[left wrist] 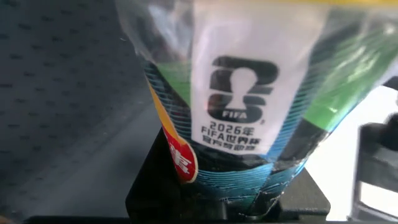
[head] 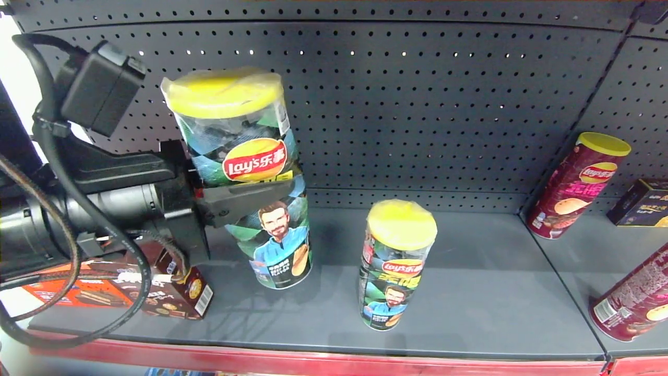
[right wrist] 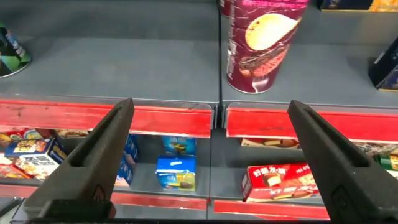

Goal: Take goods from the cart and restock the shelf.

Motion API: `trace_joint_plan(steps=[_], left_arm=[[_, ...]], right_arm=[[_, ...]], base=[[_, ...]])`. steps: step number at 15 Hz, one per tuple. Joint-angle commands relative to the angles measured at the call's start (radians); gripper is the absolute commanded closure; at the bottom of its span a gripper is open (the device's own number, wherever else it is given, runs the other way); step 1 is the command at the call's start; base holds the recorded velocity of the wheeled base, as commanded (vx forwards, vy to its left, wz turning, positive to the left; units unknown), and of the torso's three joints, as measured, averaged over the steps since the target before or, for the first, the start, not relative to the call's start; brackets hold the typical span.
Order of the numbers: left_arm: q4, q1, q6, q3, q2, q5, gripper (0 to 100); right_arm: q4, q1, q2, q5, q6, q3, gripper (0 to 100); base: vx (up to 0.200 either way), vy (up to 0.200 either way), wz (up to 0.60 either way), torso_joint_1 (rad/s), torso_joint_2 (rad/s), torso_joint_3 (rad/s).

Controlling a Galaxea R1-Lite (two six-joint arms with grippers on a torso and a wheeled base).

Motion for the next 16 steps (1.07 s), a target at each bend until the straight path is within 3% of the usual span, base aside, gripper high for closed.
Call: trace_joint_plan(steps=[1, 3, 6, 11, 14, 16], left_arm=[[-0.006, 0.002, -0.004, -0.04, 0.083, 0.006, 100], [-0.007, 0.01, 0.042, -0.089, 0.16, 0.003, 100], [-0.067, 0.011, 0.097, -0.287, 0.379, -0.019, 100], [-0.128, 0.014, 0.09, -0.475, 0.599, -0.036, 100], [-0.125, 0.033, 0.05, -0.526, 0.672, -0.132, 100], [-0.124, 0.046, 0.039, -0.546, 0.705, -0.155, 100]], right_arm=[[-0.001, 0.0, 0.003, 0.001, 0.0, 0.0, 0], [-0.001, 0.0, 0.003, 0.001, 0.0, 0.0, 0], [-0.001, 0.0, 0.003, 0.001, 0.0, 0.0, 0], [-0.001, 0.0, 0.003, 0.001, 0.0, 0.0, 0], [-0.001, 0.0, 0.003, 0.001, 0.0, 0.0, 0], [-0.001, 0.0, 0.003, 0.001, 0.0, 0.0, 0]], base=[[0.0, 0.0, 0.0, 0.0, 0.0, 0.0], [0.0, 0.0, 0.0, 0.0, 0.0, 0.0], [0.0, 0.0, 0.0, 0.0, 0.0, 0.0], [0.0, 0.0, 0.0, 0.0, 0.0, 0.0], [0.0, 0.0, 0.0, 0.0, 0.0, 0.0], [0.0, 0.0, 0.0, 0.0, 0.0, 0.0]])
